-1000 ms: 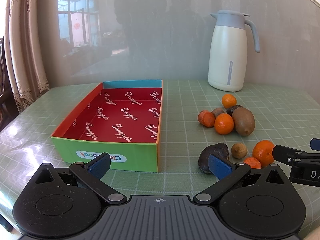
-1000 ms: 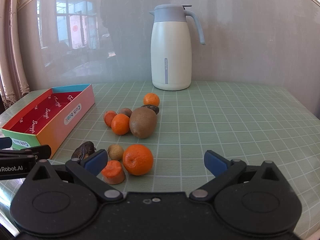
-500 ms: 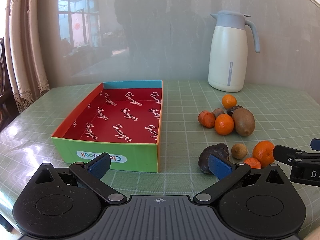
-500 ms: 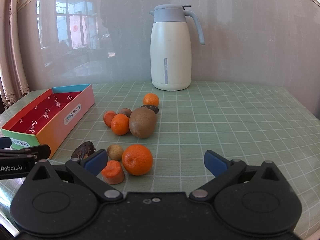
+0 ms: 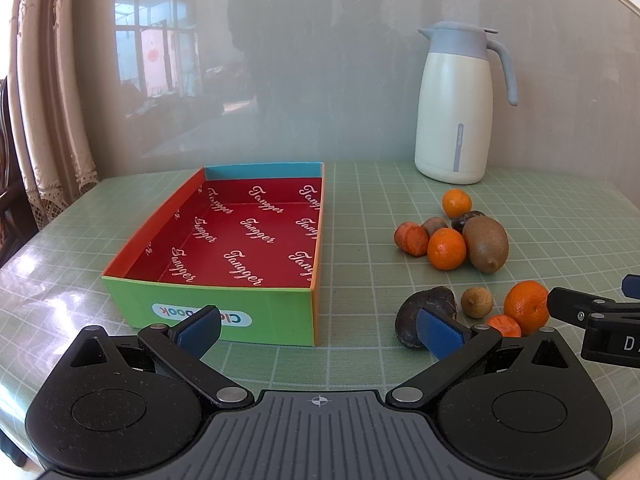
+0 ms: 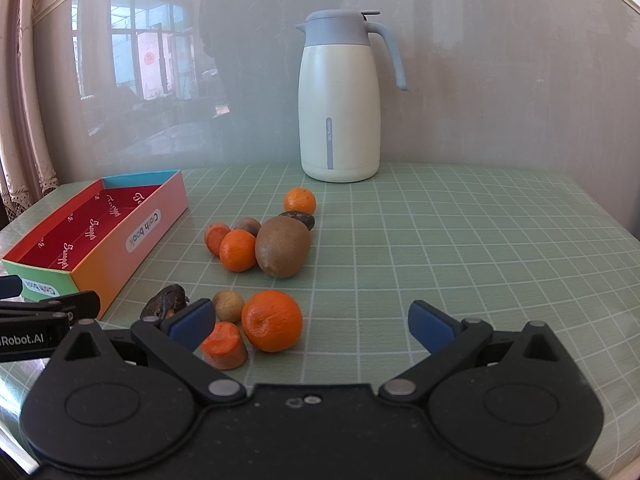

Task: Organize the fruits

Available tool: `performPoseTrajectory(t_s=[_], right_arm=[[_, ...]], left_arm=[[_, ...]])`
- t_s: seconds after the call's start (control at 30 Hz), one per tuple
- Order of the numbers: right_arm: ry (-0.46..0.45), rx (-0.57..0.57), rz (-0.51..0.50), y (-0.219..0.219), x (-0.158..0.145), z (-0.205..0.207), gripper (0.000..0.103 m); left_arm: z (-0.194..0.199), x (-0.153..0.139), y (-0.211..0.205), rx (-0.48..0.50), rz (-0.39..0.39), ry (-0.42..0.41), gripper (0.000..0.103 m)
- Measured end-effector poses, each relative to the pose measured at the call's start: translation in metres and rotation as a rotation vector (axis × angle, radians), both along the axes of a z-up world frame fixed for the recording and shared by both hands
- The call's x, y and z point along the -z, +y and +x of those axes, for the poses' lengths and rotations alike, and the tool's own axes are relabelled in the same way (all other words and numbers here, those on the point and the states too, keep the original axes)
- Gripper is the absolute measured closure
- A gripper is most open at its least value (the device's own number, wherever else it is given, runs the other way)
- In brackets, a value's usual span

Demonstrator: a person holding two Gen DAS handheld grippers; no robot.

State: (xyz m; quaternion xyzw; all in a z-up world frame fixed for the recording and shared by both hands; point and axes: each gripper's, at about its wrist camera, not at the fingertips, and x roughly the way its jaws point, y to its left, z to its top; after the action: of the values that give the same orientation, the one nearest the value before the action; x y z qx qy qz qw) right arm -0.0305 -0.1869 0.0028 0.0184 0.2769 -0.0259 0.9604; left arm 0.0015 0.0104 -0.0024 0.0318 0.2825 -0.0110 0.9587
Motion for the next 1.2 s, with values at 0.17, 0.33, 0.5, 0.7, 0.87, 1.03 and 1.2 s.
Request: performPoseTrajectory(t_s=[0.17, 0.33, 0.5, 0.7, 0.87, 1.03, 1.2], right_arm=[[-0.002, 0.003, 0.002, 0.000, 0.000, 0.000, 0.000], [-0.001, 0.014, 0.011, -0.004, -0.001, 0.002, 0.000], [-0.003, 0.031, 0.015, -0.008, -0.001, 0.001, 0.000], [-0.017, 0.057, 0.034, -0.017, -0.003, -0.001, 0.000], [-0.041, 0.077, 0.061, -0.026, -0.007, -0.005, 0.000], [-0.063, 0.096, 0.097, -0.034, -0.010, -0.009, 0.000], [-0.086, 0.102, 0.121, -0.040, -0.014, -0.011, 0.000]], left_arm=[[-0.001, -0.001, -0.002, 0.005, 0.005, -0.004, 0.000], [-0.002, -0.001, -0.004, 0.013, 0.008, -0.006, 0.000], [-0.005, -0.002, -0.008, 0.020, 0.028, -0.032, 0.000], [-0.010, -0.003, -0.016, 0.068, 0.051, -0.061, 0.000], [-0.022, -0.006, -0.027, 0.140, 0.070, -0.125, 0.000], [-0.017, -0.002, -0.041, 0.231, 0.056, -0.100, 0.001], [0.000, 0.003, -0.047, 0.253, 0.024, -0.050, 0.005]])
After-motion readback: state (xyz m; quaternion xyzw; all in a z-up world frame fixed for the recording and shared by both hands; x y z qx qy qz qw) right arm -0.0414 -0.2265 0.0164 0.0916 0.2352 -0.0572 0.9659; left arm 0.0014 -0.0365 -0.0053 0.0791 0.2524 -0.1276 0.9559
